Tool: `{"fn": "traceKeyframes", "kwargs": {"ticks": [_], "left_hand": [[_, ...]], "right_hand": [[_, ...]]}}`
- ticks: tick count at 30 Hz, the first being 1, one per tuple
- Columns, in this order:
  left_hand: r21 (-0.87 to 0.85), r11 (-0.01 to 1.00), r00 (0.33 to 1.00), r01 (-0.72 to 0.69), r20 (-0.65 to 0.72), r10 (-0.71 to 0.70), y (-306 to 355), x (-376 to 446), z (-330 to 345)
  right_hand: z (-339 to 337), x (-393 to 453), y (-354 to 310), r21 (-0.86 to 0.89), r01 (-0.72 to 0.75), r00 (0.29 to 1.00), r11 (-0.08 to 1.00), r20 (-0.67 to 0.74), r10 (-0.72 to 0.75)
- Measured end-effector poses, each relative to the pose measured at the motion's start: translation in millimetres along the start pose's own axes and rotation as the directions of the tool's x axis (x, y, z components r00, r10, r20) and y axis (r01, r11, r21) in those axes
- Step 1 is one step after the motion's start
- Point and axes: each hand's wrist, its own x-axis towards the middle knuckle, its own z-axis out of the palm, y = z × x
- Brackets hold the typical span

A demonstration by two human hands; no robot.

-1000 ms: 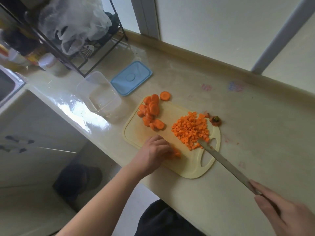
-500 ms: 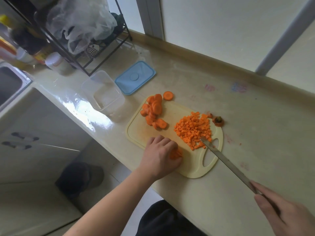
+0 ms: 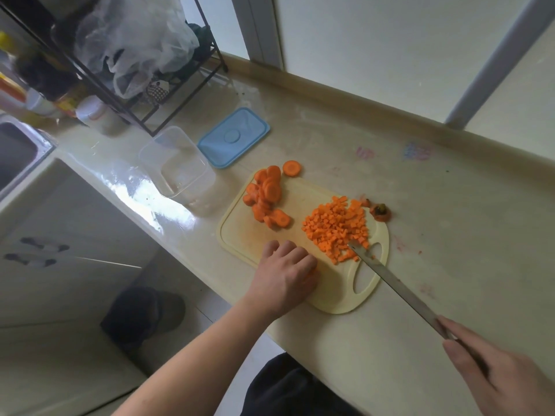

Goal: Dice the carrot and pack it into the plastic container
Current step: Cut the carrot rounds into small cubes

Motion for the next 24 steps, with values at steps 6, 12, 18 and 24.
{"fn": "traceKeyframes", "kwargs": {"ticks": [6,12,18,24], "left_hand": [[-0.061,0.99,0.991,-0.126,0.043,0.129,-11,4,-5],[-0.125,0.975,0.977,-0.182,0.087,0.194,-19,1,-8],[-0.086,0.994,0.984,-0.062,0.16,0.075,-3,7,-4],[-0.093,0.995,0.981,-0.018,0.193,0.036,-5,4,-4]], "right_hand": [[-2,0,1,-0.001,0.007,1.0,1.0,0.012,-0.007],[0,0,-1,0.059,-0.027,1.0,0.998,0.017,0.026],[6,2,0,0.061,-0.051,0.999,0.997,0.011,0.051],[7,3,3,0.037,-0.038,0.999,0.999,0.002,0.038]]}}
